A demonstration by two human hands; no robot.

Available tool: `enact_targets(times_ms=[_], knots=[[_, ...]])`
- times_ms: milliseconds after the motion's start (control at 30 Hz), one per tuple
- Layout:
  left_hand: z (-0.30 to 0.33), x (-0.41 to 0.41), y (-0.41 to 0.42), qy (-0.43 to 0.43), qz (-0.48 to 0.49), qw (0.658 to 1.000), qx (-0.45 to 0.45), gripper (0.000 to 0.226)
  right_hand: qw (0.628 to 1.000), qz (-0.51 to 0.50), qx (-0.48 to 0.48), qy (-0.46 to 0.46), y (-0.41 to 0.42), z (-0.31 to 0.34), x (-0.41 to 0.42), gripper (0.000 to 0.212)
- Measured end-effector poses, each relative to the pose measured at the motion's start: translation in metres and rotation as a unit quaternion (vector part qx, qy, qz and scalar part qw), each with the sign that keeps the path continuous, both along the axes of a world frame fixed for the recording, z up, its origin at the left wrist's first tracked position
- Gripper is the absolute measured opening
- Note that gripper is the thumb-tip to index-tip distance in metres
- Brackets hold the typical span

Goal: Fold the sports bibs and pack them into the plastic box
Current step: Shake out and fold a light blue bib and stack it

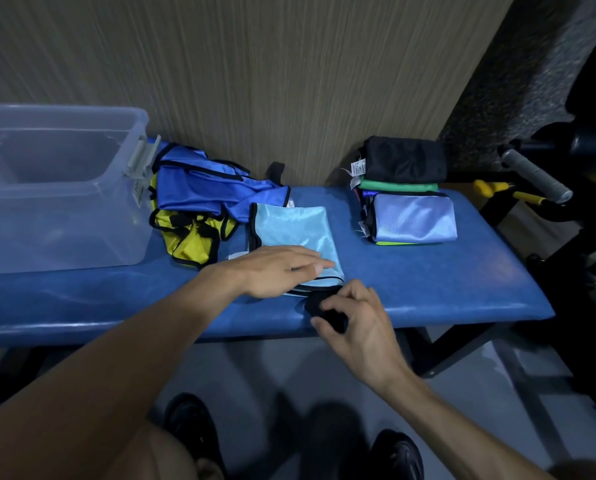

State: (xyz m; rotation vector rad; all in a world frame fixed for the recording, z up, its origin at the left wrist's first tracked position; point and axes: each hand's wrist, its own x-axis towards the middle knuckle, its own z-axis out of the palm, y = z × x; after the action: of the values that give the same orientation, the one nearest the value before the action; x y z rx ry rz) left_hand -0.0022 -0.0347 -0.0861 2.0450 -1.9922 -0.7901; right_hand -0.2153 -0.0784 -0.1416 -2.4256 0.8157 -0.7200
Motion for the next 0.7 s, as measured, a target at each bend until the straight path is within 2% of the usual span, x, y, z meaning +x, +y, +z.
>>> enact_targets(times_ms=[133,300,500,600,700], knots=[[-0.005,0.001,0.001,-0.027,-0.011,1.0,0.008,0.044,0.994,0.01,0.102,-0.034,0.008,0.006,-0.006,0.021],[-0.014,-0.003,0.004,-0.087,-0.047,0.995,-0.011,0.047,0.989,-0.023,0.139,-0.048,0.018,0.001,-0.025,0.034],[-0.031,-0.003,0.009,-0.122,-0.072,0.989,-0.033,0.046,0.971,-0.056,0.227,-0.054,0.024,-0.022,-0.038,0.03],[-0.033,-0.002,0.009,-0.129,-0.07,0.989,-0.037,0.047,0.964,-0.053,0.257,-0.055,0.023,-0.025,-0.038,0.02],[-0.032,-0.003,0.008,-0.132,-0.069,0.988,-0.036,0.047,0.96,-0.05,0.266,-0.069,0.022,-0.026,-0.035,0.031]])
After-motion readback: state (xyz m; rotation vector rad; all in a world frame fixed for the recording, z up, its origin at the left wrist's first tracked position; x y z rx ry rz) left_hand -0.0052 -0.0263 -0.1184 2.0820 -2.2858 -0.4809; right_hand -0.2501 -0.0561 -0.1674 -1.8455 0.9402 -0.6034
